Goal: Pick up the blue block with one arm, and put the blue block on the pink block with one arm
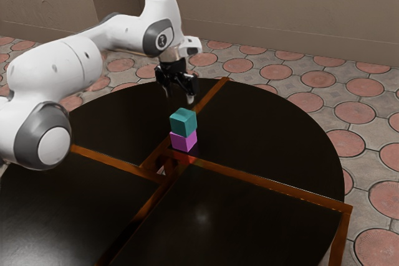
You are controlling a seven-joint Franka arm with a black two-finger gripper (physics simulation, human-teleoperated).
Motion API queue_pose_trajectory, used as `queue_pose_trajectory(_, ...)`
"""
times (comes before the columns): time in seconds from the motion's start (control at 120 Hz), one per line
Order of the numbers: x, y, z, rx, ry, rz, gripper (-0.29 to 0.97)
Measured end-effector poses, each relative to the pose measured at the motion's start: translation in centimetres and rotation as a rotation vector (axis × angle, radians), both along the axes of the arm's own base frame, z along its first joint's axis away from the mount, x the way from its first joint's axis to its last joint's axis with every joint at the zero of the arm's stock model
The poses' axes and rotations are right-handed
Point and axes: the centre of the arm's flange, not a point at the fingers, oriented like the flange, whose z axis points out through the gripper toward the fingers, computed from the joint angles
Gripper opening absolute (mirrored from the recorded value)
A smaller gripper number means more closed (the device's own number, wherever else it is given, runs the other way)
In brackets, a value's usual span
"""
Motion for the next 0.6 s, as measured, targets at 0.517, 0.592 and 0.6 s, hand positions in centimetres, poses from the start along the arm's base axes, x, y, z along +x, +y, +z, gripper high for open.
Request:
queue_pose_trajectory(0.517,-2.3,0.1,11.3,-0.027,-0.09,0.005,0.67)
queue_pose_trajectory(0.592,-2.6,0.1,11.4,-0.028,-0.083,0.004,0.67)
queue_pose_trajectory(0.6,-2.6,0.1,11.4,-0.029,-0.082,0.004,0.67)
